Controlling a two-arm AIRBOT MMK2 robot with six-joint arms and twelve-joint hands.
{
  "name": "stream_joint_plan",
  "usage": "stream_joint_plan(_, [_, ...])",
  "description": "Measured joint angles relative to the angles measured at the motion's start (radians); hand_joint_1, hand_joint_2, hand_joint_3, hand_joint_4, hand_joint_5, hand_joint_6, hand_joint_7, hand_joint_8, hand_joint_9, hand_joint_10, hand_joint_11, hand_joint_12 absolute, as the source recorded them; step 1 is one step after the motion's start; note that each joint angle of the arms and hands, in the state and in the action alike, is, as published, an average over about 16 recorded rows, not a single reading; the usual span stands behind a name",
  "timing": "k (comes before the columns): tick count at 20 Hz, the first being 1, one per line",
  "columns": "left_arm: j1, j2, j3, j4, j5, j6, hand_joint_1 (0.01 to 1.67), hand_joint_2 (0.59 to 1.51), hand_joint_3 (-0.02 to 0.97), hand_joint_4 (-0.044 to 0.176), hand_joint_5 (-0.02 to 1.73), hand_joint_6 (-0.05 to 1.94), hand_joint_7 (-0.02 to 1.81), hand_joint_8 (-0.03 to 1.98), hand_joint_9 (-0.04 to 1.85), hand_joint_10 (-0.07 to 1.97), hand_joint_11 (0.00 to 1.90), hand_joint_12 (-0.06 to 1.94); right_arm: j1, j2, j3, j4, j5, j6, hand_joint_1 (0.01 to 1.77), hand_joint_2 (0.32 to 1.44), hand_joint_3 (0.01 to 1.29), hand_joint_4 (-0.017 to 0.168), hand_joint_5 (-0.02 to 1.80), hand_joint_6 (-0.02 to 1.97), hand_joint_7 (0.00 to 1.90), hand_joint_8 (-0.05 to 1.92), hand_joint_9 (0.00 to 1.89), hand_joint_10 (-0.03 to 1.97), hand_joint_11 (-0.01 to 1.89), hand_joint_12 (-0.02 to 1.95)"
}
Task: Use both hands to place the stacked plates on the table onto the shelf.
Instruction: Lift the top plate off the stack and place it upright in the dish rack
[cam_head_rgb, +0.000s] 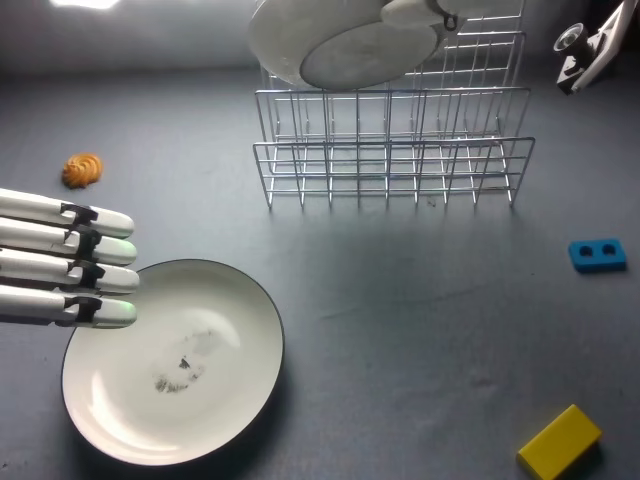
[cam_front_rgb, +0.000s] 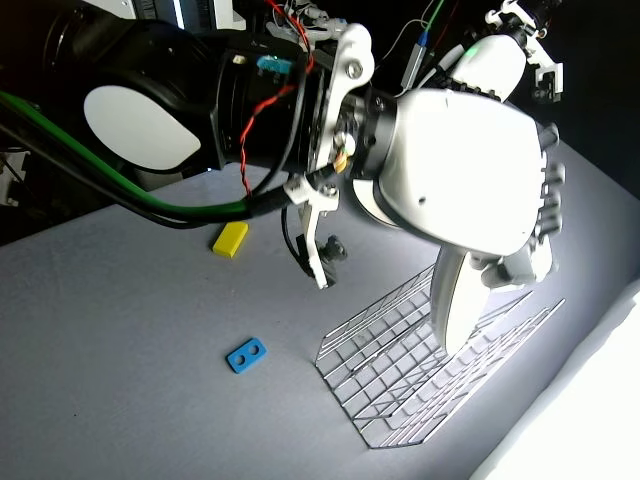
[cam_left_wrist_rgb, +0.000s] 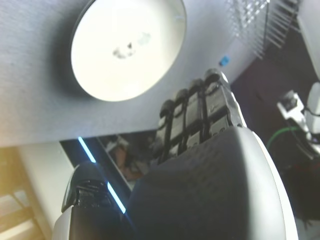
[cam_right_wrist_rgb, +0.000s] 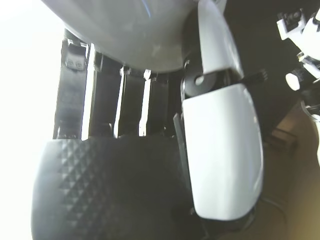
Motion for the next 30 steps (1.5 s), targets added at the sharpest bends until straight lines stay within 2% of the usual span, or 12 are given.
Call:
stream_joint_plan(3, [0.017, -0.007, -0.004, 0.005, -0.012, 0.008, 0.02, 1.196, 0.009, 0.0, 0.07, 0.02, 0.06, 0.0, 0.03, 0.01, 0.02, 0.01, 0.008, -0.012, 0.023, 0.057, -0.03, -0.001, 1.19, 1.03, 0.01, 0.009, 0.9, 1.04, 1.02, 0.95, 1.24, 0.01, 0.79, 0.93])
stream_joint_plan(6, [0.034, -0.015, -0.01, 0.01, 0.011, 0.012, 0.01, 1.196, 0.009, 0.0, 0.07, 0.02, 0.06, 0.0, 0.03, 0.01, 0.02, 0.01, 0.014, -0.025, 0.048, 0.111, -0.06, -0.001, 1.19, 1.03, 0.01, 0.009, 0.9, 1.04, 1.02, 0.97, 1.24, 0.01, 0.78, 0.95])
stream_joint_plan(10, [0.06, -0.03, -0.021, 0.004, 0.068, 0.017, 0.01, 1.198, 0.009, 0.0, 0.07, 0.02, 0.06, 0.0, 0.03, 0.01, 0.02, 0.01, 0.022, -0.044, 0.082, 0.168, -0.093, -0.002, 1.19, 1.03, 0.01, 0.01, 0.89, 1.04, 1.01, 0.98, 1.23, 0.01, 0.77, 0.98])
stream_joint_plan(15, [0.093, -0.052, -0.035, -0.019, 0.169, 0.016, 0.01, 1.2, 0.009, 0.0, 0.07, 0.02, 0.06, 0.0, 0.03, 0.01, 0.02, 0.01, 0.019, -0.071, 0.128, 0.217, -0.12, -0.002, 1.19, 1.03, 0.01, 0.01, 0.88, 1.04, 1.0, 0.99, 1.23, 0.01, 0.76, 1.01])
stream_joint_plan(21, [0.121, -0.079, -0.045, -0.074, 0.282, 0.013, 0.01, 1.197, 0.008, 0.0, 0.07, 0.02, 0.06, 0.0, 0.02, 0.01, 0.02, 0.01, -0.004, -0.099, 0.18, 0.24, -0.135, -0.002, 1.19, 1.04, 0.01, 0.01, 0.86, 1.04, 0.98, 1.01, 1.23, 0.01, 0.75, 1.05])
stream_joint_plan(28, [0.167, -0.114, -0.04, -0.173, 0.352, 0.012, 0.02, 1.19, 0.009, -0.001, 0.07, 0.01, 0.05, 0.0, 0.02, 0.01, 0.02, -0.01, -0.051, -0.119, 0.223, 0.255, -0.139, -0.002, 1.19, 1.05, 0.01, 0.01, 0.85, 1.04, 0.97, 1.02, 1.21, 0.01, 0.73, 1.03])
stream_joint_plan(30, [0.184, -0.123, -0.039, -0.209, 0.368, 0.009, 0.02, 1.189, 0.009, -0.002, 0.06, 0.01, 0.05, 0.0, 0.02, 0.01, 0.02, -0.01, -0.063, -0.123, 0.233, 0.257, -0.141, -0.002, 1.18, 1.05, 0.01, 0.008, 0.84, 1.04, 0.97, 0.93, 1.19, 0.01, 0.72, 1.02])
